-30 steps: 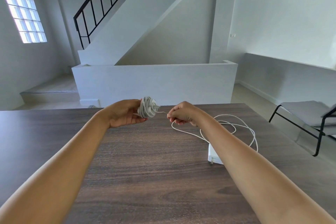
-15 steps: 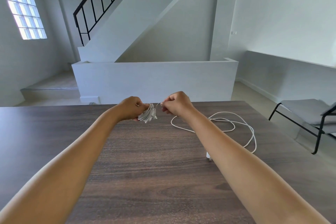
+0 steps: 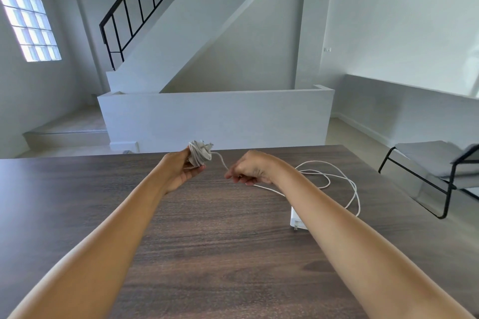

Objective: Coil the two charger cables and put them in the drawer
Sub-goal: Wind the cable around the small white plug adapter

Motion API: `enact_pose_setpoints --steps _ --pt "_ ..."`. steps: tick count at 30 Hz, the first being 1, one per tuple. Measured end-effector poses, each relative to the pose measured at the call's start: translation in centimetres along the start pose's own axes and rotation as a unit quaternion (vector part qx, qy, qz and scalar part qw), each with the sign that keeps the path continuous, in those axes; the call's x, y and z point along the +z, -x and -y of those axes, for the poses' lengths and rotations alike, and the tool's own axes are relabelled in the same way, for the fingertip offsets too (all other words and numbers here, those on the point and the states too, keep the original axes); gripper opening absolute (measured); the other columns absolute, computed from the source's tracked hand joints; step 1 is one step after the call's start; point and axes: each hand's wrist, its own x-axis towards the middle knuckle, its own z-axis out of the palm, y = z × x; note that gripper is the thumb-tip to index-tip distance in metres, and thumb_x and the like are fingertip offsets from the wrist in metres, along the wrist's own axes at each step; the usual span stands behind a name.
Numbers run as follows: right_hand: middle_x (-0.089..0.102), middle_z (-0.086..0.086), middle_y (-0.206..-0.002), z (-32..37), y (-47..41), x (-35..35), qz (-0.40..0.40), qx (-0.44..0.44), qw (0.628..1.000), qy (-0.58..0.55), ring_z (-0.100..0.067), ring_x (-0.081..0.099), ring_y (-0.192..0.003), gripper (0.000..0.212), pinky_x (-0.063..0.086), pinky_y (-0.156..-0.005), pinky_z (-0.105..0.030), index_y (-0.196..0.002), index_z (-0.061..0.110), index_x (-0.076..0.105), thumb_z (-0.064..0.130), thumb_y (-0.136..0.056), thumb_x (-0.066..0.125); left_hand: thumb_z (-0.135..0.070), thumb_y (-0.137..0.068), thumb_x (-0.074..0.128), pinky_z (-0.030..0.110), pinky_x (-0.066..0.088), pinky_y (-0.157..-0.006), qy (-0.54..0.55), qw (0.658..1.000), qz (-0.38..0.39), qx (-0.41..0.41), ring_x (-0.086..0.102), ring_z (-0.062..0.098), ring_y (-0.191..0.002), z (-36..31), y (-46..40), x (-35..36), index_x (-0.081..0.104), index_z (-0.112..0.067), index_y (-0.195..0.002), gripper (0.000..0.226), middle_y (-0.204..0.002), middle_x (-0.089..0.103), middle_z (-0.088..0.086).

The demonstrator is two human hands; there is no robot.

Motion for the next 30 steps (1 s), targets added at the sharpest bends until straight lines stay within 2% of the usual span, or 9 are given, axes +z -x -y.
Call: enact_pose_setpoints --steps 4,12,15,20,22,24,26,28,30 --pt "0.065 0.003 -0.067 -0.8 -0.1 0.3 -0.015 -0.021 1.000 0.015 -0.005 0.050 -0.055 0.013 0.040 -0.056 -0.021 -0.087 0.012 0.075 0.011 -0.089 0.062 -0.020 -0.097 0.049 0.029 0.061 -0.062 0.003 1.000 0.022 0.001 0.060 0.020 -0.079 -0.4 0.4 -1.0 0.064 0.003 -0.091 0.028 -0.087 0.064 0.015" --pt "0.065 0.000 -0.064 -0.5 -0.5 0.1 -0.032 -0.027 0.998 0.039 0.003 0.051 -0.041 0.014 0.040 -0.049 -0.015 -0.087 0.007 0.074 0.012 -0.090 0.062 -0.021 -0.098 0.048 0.030 0.061 -0.067 -0.028 0.996 0.089 0.008 0.067 0.017 -0.070 -0.8 1.1 -1.5 0.063 0.005 -0.097 0.030 -0.077 0.069 0.012" --pt "0.065 0.002 -0.063 -0.5 -0.4 0.1 -0.026 -0.017 0.998 0.056 -0.004 0.051 -0.050 0.011 0.040 -0.058 -0.022 -0.086 0.008 0.075 0.012 -0.087 0.065 -0.020 -0.098 0.048 0.029 0.060 -0.065 -0.027 0.995 0.096 0.006 0.068 0.017 -0.070 -0.9 1.3 -1.4 0.061 0.006 -0.100 0.028 -0.084 0.067 0.015" --pt "0.065 -0.002 -0.066 -0.2 0.2 0.2 -0.043 -0.019 0.997 0.062 -0.006 0.047 -0.047 0.012 0.038 -0.052 -0.019 -0.077 0.011 0.069 0.008 -0.086 0.062 -0.019 -0.097 0.050 0.032 0.061 -0.069 -0.031 0.995 0.094 0.015 0.067 0.023 -0.081 -0.9 1.4 -1.2 0.059 0.009 -0.108 0.031 -0.097 0.065 0.019" --pt "0.067 -0.008 -0.076 -0.1 0.5 0.1 -0.067 -0.029 0.996 0.044 -0.006 0.051 -0.049 0.010 0.038 -0.045 -0.015 -0.093 0.012 0.059 0.006 -0.086 0.055 -0.018 -0.096 0.053 0.033 0.061 -0.070 -0.031 0.996 0.085 0.019 0.065 0.026 -0.085 -0.8 1.5 -1.0 0.060 0.009 -0.105 0.030 -0.098 0.064 0.020" --pt "0.068 -0.009 -0.079 -0.1 0.7 0.1 -0.078 -0.036 0.996 0.022 -0.007 0.057 -0.051 0.035 0.041 -0.042 -0.013 -0.118 0.013 0.042 0.004 -0.087 0.053 -0.020 -0.095 0.055 0.033 0.061 -0.070 -0.035 0.996 0.078 0.022 0.065 0.026 -0.086 -0.7 1.4 -0.9 0.061 0.007 -0.100 0.028 -0.099 0.063 0.019" --pt "0.071 -0.009 -0.078 -0.1 0.7 0.3 -0.067 -0.061 0.996 0.024 -0.009 0.062 -0.053 0.059 0.048 -0.052 -0.016 -0.135 0.024 0.030 0.001 -0.085 0.053 -0.020 -0.094 0.056 0.034 0.061 -0.070 -0.036 0.997 0.071 0.022 0.064 0.026 -0.086 -0.7 1.3 -0.8 0.061 0.007 -0.098 0.028 -0.099 0.062 0.020" --pt "0.070 -0.008 -0.076 -0.2 0.5 0.5 -0.062 -0.083 0.994 0.026 -0.009 0.063 -0.052 0.057 0.053 -0.058 -0.019 -0.132 0.027 0.041 -0.003 -0.084 0.051 -0.020 -0.094 0.056 0.035 0.061 -0.072 -0.032 0.997 0.067 0.022 0.064 0.026 -0.085 -0.7 1.2 -0.7 0.060 0.007 -0.097 0.027 -0.099 0.062 0.020" --pt "0.065 -0.008 -0.072 -0.3 0.3 0.5 -0.080 -0.091 0.993 -0.016 -0.008 0.061 -0.049 0.036 0.054 -0.055 -0.020 -0.110 0.018 0.057 -0.006 -0.085 0.049 -0.020 -0.094 0.056 0.035 0.061 -0.071 -0.031 0.998 0.059 0.021 0.064 0.026 -0.085 -0.8 1.1 -0.7 0.060 0.008 -0.100 0.029 -0.101 0.062 0.020"
